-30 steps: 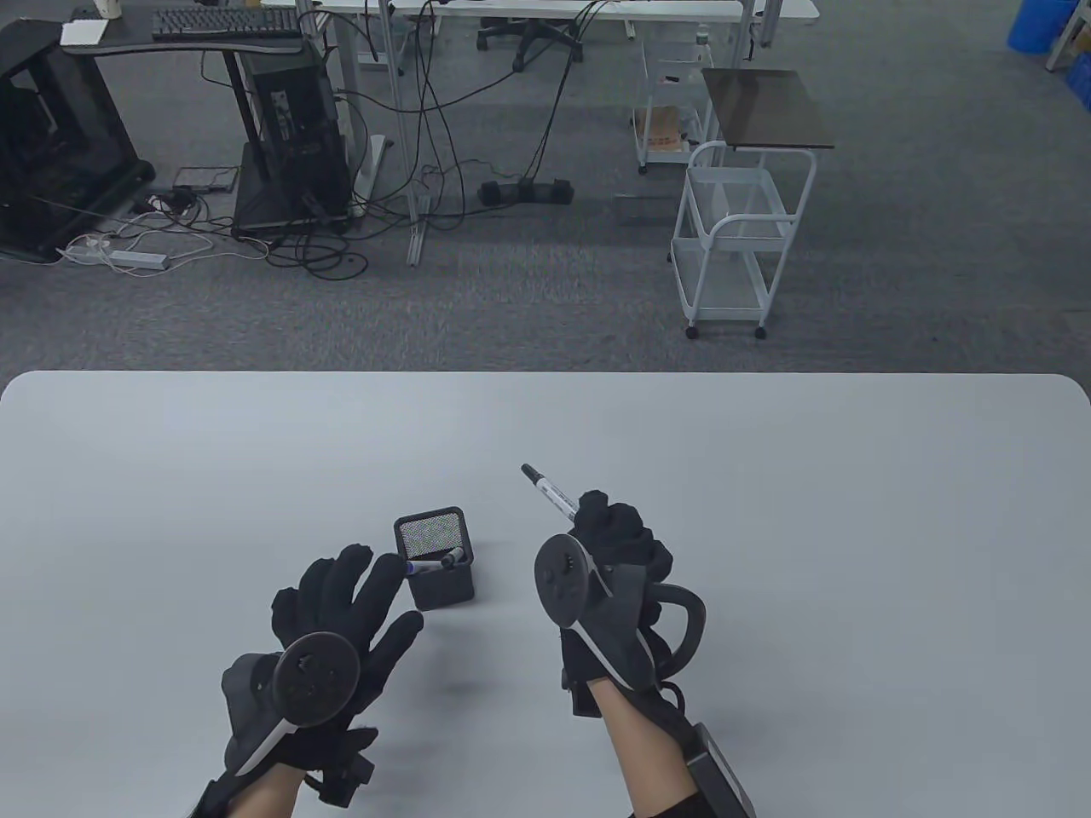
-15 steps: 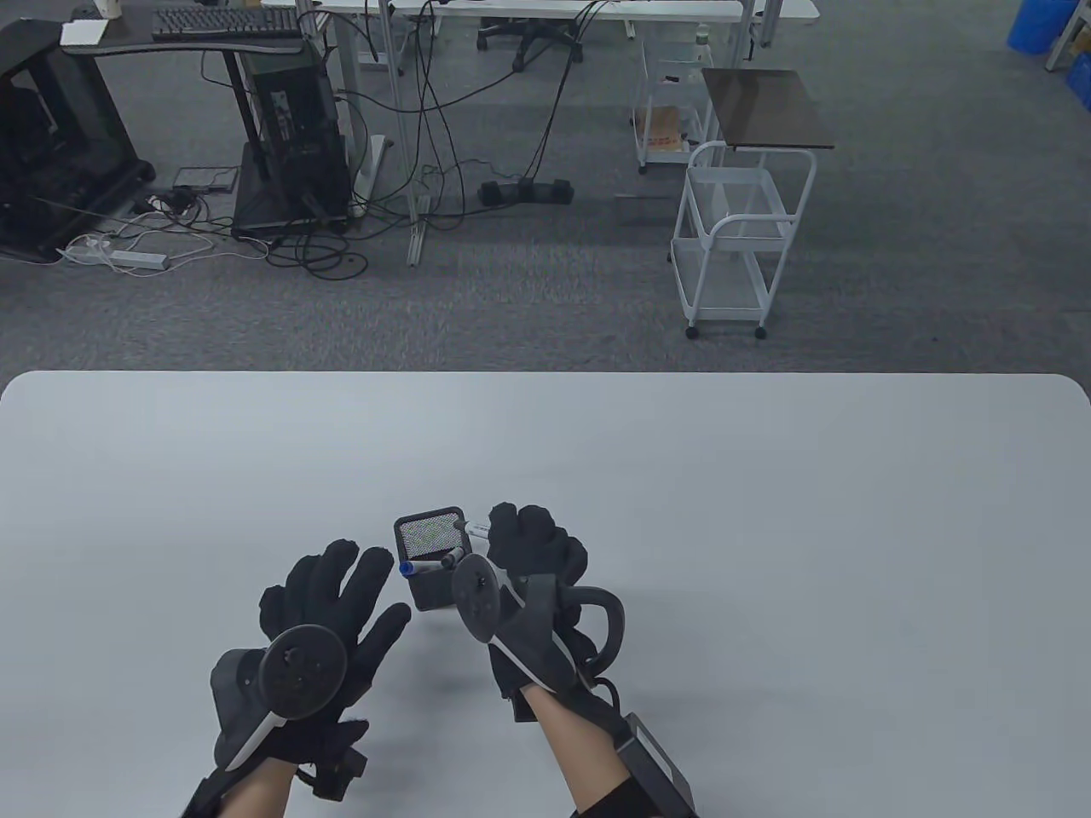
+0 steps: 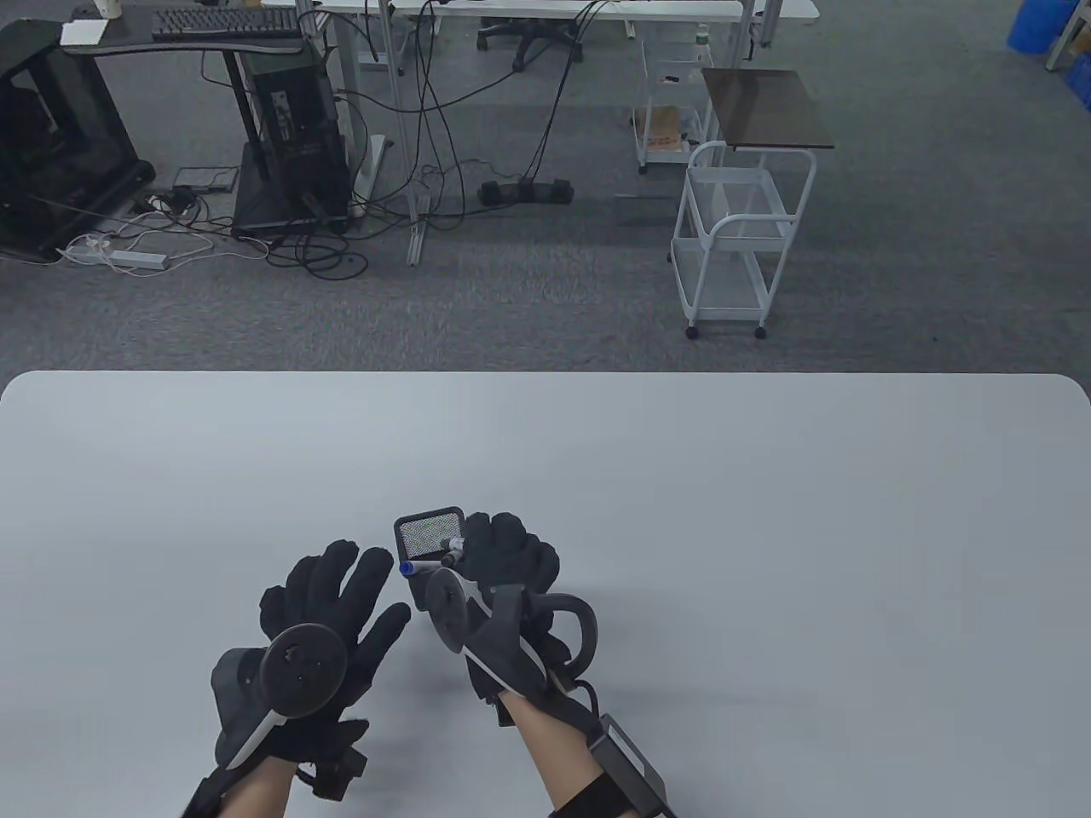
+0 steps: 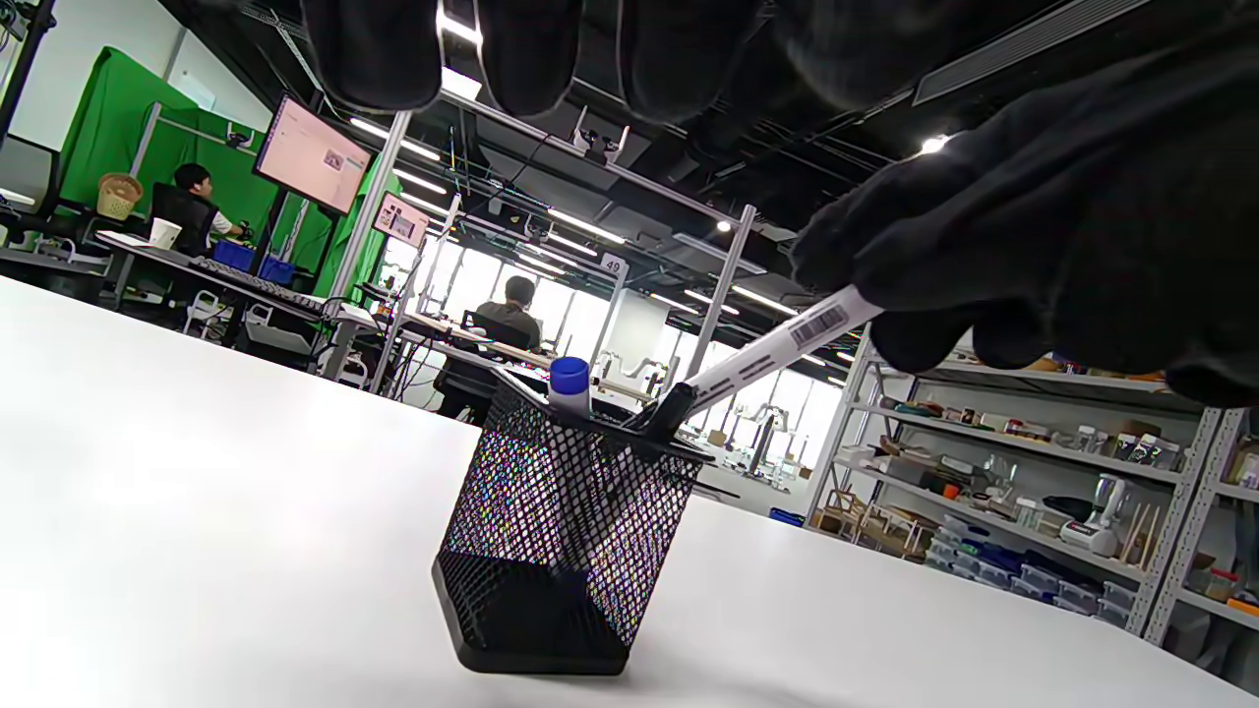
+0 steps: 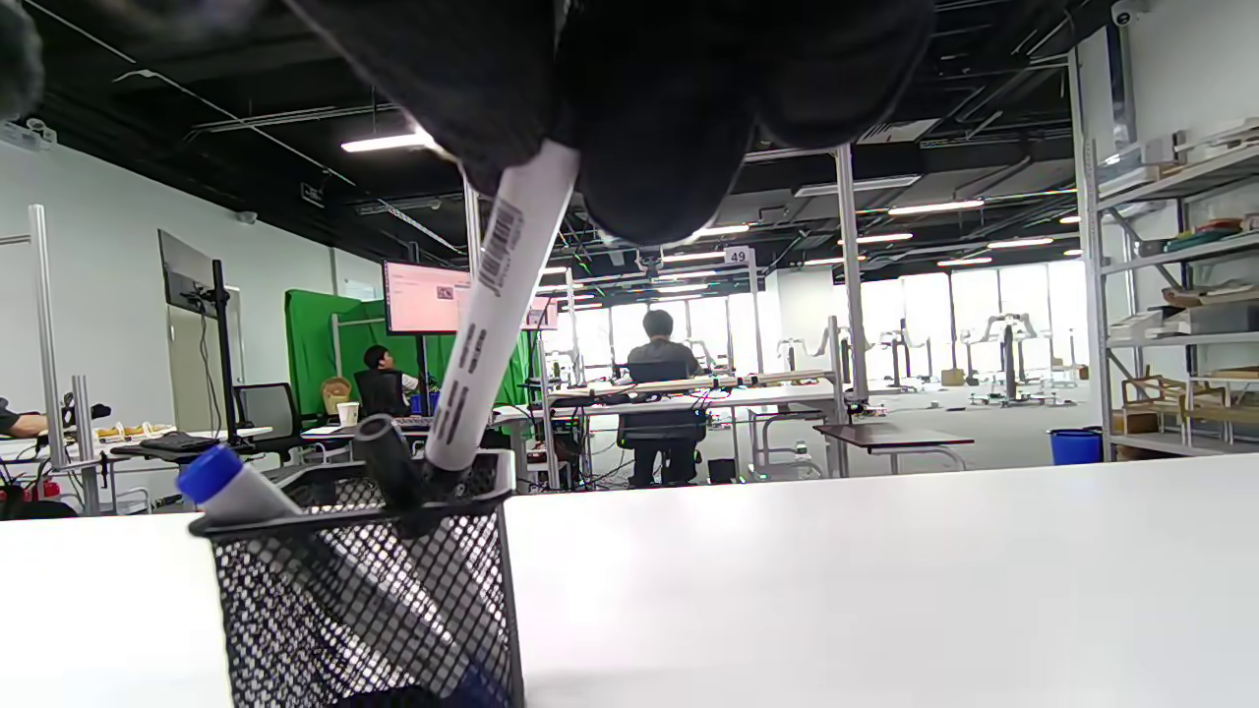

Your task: Insert the markers into the pen holder

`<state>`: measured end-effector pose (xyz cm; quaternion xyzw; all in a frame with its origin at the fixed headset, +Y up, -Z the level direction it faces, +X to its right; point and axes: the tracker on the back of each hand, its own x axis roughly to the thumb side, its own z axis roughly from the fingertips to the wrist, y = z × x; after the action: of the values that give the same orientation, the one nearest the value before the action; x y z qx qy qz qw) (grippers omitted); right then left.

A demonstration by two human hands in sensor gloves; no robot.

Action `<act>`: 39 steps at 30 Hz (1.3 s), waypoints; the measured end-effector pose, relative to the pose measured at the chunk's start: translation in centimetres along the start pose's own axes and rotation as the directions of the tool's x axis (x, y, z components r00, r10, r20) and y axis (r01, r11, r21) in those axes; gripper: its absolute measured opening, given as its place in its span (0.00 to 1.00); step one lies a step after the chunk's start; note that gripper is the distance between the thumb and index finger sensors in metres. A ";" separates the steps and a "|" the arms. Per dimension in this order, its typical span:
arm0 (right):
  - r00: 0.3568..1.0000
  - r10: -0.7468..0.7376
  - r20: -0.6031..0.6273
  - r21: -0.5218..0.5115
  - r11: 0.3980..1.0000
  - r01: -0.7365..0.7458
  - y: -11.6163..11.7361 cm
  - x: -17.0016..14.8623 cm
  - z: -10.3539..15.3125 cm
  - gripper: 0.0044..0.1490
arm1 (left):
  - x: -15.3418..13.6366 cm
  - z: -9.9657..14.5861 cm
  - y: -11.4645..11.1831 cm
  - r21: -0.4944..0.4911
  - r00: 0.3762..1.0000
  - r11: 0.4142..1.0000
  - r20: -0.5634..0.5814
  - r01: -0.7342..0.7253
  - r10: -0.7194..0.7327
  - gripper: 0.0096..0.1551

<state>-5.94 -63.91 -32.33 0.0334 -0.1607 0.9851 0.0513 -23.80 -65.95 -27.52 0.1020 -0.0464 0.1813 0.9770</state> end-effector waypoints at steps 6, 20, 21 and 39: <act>1.000 -0.007 -0.001 -0.002 1.000 0.007 1.0 0.1 -0.1 0.27 | 0.0 0.0 0.0 -0.001 1.000 1.000 -0.003 0.003 -0.003 0.38; 0.998 -0.051 -0.021 0.042 0.998 0.052 2.8 0.4 -0.5 0.27 | 0.2 -0.1 -0.3 -0.017 1.000 1.000 -0.004 0.014 -0.014 0.38; 0.998 -0.052 -0.025 0.052 0.997 0.053 3.0 0.4 -0.6 0.27 | 0.2 -0.1 -0.3 -0.017 1.000 1.000 -0.004 0.014 -0.014 0.38; 0.998 -0.055 -0.035 0.093 0.994 0.058 3.6 0.7 -0.7 0.28 | 0.5 -0.2 -0.5 -0.034 1.000 0.999 0.001 0.022 -0.022 0.38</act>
<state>-7.05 -67.00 -34.08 0.0241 -0.1123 0.9902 0.0800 -23.17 -66.26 -27.72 0.0861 -0.0489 0.1699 0.9805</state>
